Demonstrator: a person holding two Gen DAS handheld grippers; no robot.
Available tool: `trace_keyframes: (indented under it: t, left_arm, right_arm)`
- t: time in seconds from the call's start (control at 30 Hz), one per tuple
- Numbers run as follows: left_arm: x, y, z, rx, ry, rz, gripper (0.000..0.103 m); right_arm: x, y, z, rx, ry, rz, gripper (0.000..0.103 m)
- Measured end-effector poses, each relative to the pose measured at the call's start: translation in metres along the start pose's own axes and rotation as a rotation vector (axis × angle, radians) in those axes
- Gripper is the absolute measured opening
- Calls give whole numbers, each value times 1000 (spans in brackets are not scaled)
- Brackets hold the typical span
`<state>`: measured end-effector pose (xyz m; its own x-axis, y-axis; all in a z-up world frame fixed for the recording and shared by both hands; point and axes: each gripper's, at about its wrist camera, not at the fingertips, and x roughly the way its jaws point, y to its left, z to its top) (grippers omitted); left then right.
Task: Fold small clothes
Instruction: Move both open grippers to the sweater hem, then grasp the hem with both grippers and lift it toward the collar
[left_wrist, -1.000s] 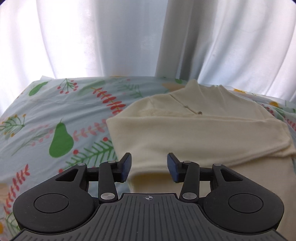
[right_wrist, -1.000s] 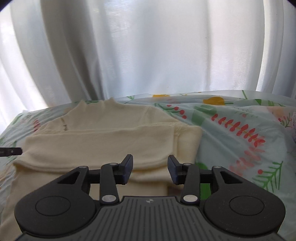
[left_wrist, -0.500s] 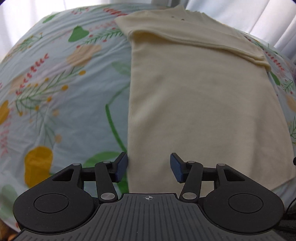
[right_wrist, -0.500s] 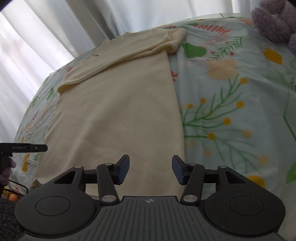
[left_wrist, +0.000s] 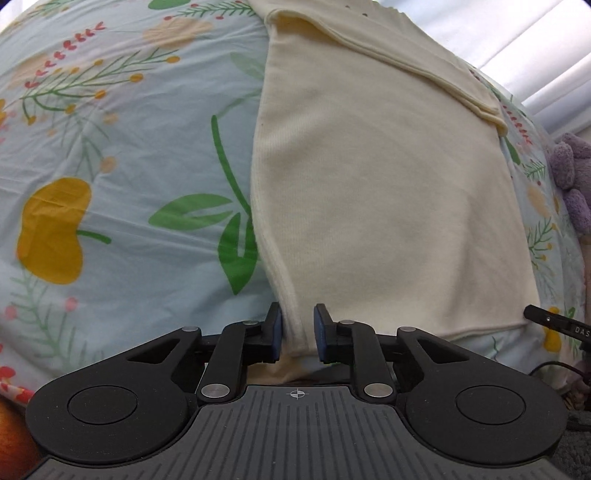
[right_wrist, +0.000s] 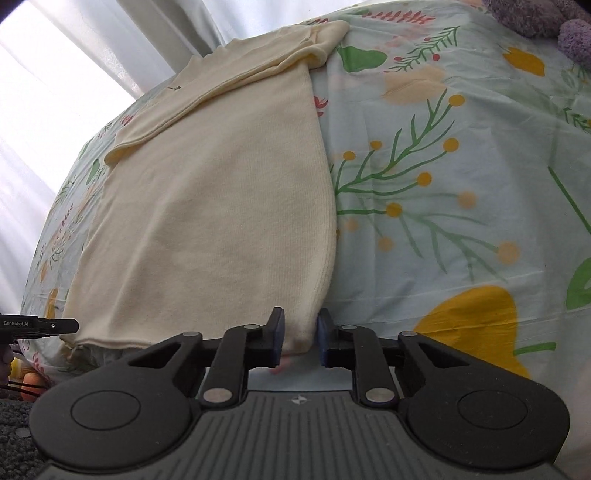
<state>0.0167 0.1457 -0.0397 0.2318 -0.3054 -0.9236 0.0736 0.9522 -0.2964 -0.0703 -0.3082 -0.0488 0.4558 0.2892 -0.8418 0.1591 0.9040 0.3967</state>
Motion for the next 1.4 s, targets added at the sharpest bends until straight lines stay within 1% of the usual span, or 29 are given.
trace_keyframes:
  t: [0.07, 0.13, 0.17, 0.23, 0.27, 0.33, 0.43, 0.53, 0.67, 0.77, 0.8, 0.87, 0.9, 0.93, 0.97, 1.0, 1.03, 1.07, 1.13, 1.17, 1.2, 1.23, 1.27, 1.33, 1.4]
  left_arm:
    - [3, 3, 0, -6, 11, 1, 12]
    - [2, 5, 2, -12, 6, -4, 10]
    - [-1, 6, 3, -12, -5, -6, 9]
    - [-11, 6, 6, 2, -40, -38, 9]
    - [-17, 4, 9, 6, -62, -50, 9]
    - [-30, 2, 18, 5, -130, -81, 9]
    - [-46, -1, 43, -7, -237, -124, 9]
    - [-50, -6, 75, -11, -335, -104, 9]
    - [-36, -15, 120, 5, -442, -46, 9]
    - [-10, -12, 148, -20, -465, -14, 9]
    - [0, -10, 155, -32, -463, -1, 9]
    - [19, -12, 165, -16, -447, 39, 11]
    - [27, -12, 166, 4, -449, 77, 12]
    - [30, -13, 166, 24, -459, 101, 16]
    - [30, -13, 165, 38, -476, 114, 26]
    - [29, -9, 162, 49, -494, 107, 31]
    - [28, -5, 162, 50, -498, 90, 37]
    - [28, 0, 162, 48, -496, 67, 39]
    - [27, 10, 164, 48, -493, 20, 40]
    - [28, 12, 166, 57, -493, 5, 42]
    - [29, 13, 169, 67, -486, 1, 42]
    - [32, 12, 171, 80, -475, -1, 42]
    - [34, 10, 174, 94, -464, -1, 42]
    - [41, 2, 180, 132, -448, -1, 41]
    - [48, -8, 184, 190, -433, 3, 37]
  right_arm:
    - [1, -1, 0, 10, 3, 4, 9]
    - [1, -2, 1, 15, 5, 8, 7]
    - [1, -2, 1, 20, 4, 11, 6]
    - [0, -6, 3, 52, -4, 44, 6]
    - [-2, -7, 5, 69, -11, 64, 6]
    - [-6, -10, 10, 114, -38, 114, 5]
    - [-10, -11, 27, 167, -96, 177, 5]
    - [-10, -7, 51, 181, -163, 198, 5]
    - [-3, 0, 95, 130, -272, 160, 5]
    - [12, 5, 127, 99, -322, 107, 5]
    - [20, 8, 136, 71, -336, 73, 5]
    - [34, 15, 149, 17, -355, 22, 6]
    - [42, 18, 154, -21, -359, -1, 6]
    - [48, 20, 158, -39, -360, -28, 6]
    - [51, 20, 159, -48, -366, -47, 13]
    - [53, 21, 159, -55, -377, -66, 19]
    - [52, 20, 159, -66, -391, -82, 33]
    - [51, 19, 157, -84, -407, -90, 41]
    - [49, 16, 155, -120, -416, -103, 42]
    - [48, 14, 155, -132, -415, -112, 44]
    - [48, 12, 155, -144, -414, -115, 45]
    - [49, 11, 155, -153, -410, -117, 50]
    - [51, 10, 156, -163, -402, -124, 51]
    - [57, 10, 158, -177, -381, -136, 51]
    - [65, 11, 161, -181, -356, -130, 51]
